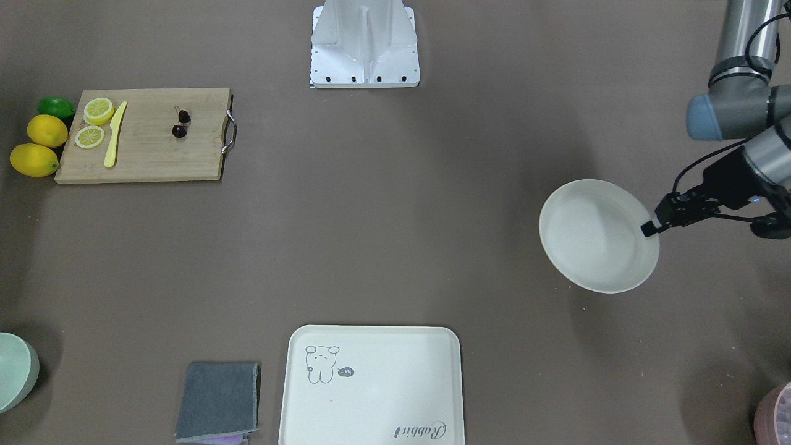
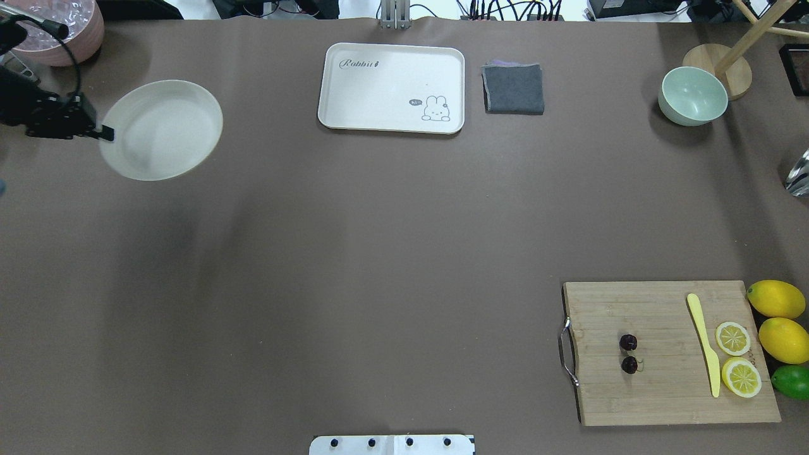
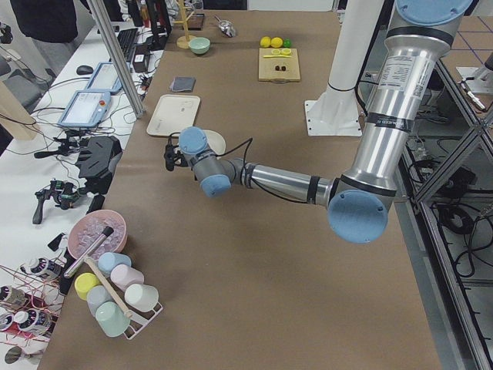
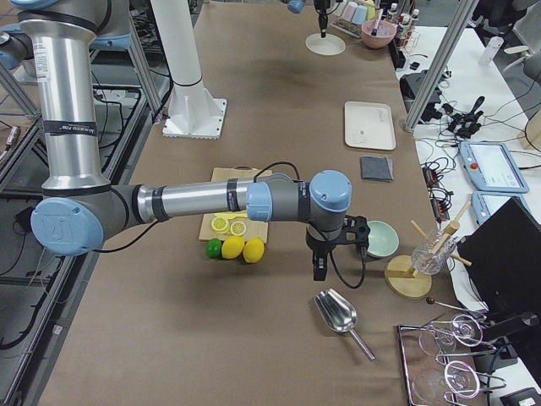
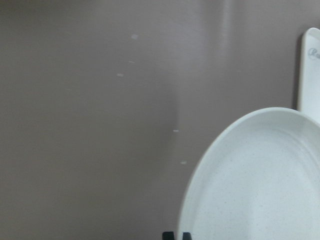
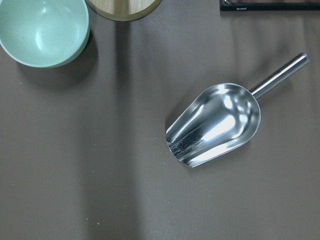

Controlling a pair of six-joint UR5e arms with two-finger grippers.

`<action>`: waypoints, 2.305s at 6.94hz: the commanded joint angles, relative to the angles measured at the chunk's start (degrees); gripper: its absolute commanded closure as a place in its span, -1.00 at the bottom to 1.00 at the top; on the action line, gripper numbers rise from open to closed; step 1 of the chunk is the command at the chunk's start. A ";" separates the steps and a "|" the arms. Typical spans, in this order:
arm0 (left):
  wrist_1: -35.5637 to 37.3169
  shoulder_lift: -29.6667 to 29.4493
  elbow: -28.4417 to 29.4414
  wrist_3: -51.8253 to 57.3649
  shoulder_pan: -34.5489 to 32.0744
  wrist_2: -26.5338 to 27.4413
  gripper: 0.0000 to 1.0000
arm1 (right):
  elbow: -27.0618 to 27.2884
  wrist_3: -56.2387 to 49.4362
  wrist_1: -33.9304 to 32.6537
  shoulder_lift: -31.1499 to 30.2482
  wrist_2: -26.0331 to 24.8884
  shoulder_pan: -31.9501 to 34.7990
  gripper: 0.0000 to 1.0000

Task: Place red cherry on plate
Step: 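Drag the white plate with the left gripper to the table center, release, then withdraw the left arm while the right gripper reaches toward the cutting board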

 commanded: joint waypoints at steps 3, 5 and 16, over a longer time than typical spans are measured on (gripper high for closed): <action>10.49 -10.99 -10.37 -22.68 24.79 25.34 1.00 | -0.45 -0.03 0.02 0.05 -0.09 0.00 -1.00; 13.90 -11.90 -11.90 -23.82 36.04 37.82 1.00 | -0.45 0.06 0.02 0.14 -0.09 -0.17 -1.00; 16.52 -11.02 -11.11 -14.84 28.41 36.42 -0.96 | 25.19 46.57 0.19 2.42 -2.88 -28.07 -1.00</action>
